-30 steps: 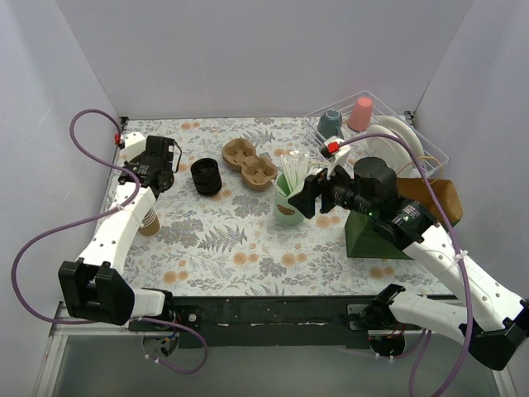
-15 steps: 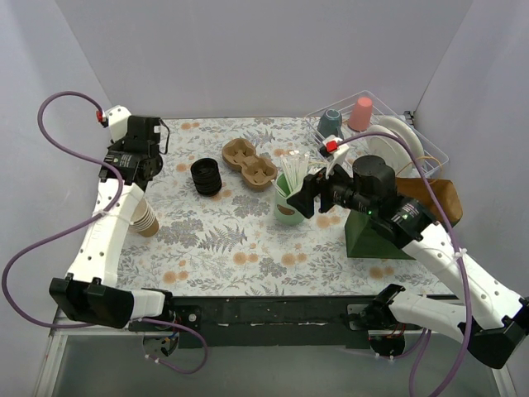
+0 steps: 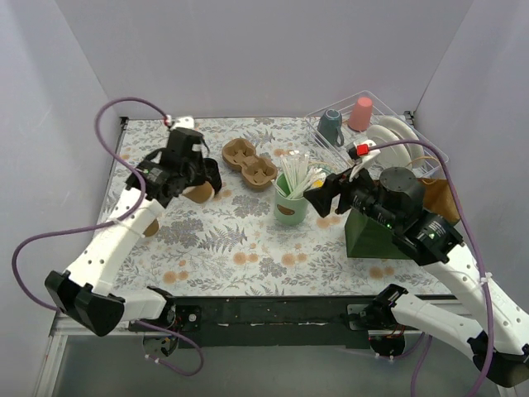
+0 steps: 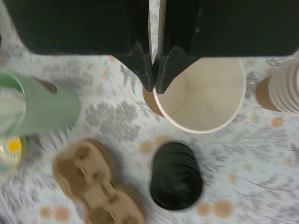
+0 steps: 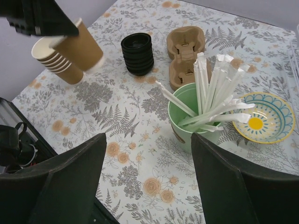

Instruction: Pack the takeout coffee

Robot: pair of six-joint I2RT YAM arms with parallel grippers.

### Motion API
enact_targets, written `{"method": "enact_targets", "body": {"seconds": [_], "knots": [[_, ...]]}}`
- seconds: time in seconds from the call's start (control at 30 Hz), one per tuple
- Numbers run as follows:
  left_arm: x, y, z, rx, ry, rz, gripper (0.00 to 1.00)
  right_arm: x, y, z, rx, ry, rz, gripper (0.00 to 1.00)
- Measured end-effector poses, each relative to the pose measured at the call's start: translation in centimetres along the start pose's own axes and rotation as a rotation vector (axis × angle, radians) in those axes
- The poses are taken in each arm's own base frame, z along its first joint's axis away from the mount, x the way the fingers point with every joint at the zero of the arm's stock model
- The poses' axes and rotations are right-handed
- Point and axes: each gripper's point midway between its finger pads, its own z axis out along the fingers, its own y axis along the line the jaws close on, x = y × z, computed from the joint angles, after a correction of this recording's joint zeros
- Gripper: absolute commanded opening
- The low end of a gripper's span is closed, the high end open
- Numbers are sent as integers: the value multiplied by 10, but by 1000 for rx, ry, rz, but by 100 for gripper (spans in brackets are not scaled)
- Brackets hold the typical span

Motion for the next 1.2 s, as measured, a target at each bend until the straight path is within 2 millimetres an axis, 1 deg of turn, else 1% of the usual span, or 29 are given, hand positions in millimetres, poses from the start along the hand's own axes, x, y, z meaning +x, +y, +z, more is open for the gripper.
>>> {"method": "enact_targets", "body": {"seconds": [0.03, 0.1, 0.17, 0.23, 0.33, 0.43, 0.53, 0.67, 0.8, 0.83, 0.93, 1.03, 1.07, 1.1, 1.2], "knots": [[15, -17, -1, 42, 27, 32, 0, -1, -2, -3, 11, -9, 1, 81], [44, -46, -5, 111, 76, 85, 0, -3, -6, -9, 37, -27, 3, 81], [74, -66, -10, 162, 122, 123, 0, -3, -10, -14, 58, -39, 4, 81], [101, -80, -13, 194, 160, 152, 0, -1, -14, -18, 82, -49, 8, 81], [144, -94, -16, 217, 224, 203, 0, -2, -19, -26, 111, -70, 20, 81], [172, -104, -17, 218, 256, 240, 0, -4, -22, -34, 129, -96, 26, 81], [186, -109, -15, 199, 259, 262, 0, -6, -23, -39, 139, -113, 31, 81], [192, -118, -13, 192, 221, 259, 0, -7, -24, -43, 145, -127, 40, 82], [202, -120, -10, 188, 196, 268, 0, -7, -24, -43, 145, -127, 50, 82], [205, -120, -9, 182, 193, 273, 1, -7, -24, -43, 145, -127, 50, 82], [215, -122, -3, 161, 192, 294, 8, -7, -24, -43, 145, -127, 50, 82], [226, -123, 4, 139, 200, 311, 23, -7, -24, -43, 145, -127, 50, 83], [228, -123, 5, 136, 204, 317, 35, -7, -24, -42, 145, -126, 50, 83], [231, -124, 6, 132, 206, 319, 41, -6, -24, -42, 145, -125, 50, 83], [234, -126, 5, 134, 205, 323, 55, -2, -25, -41, 148, -117, 50, 83]]}}
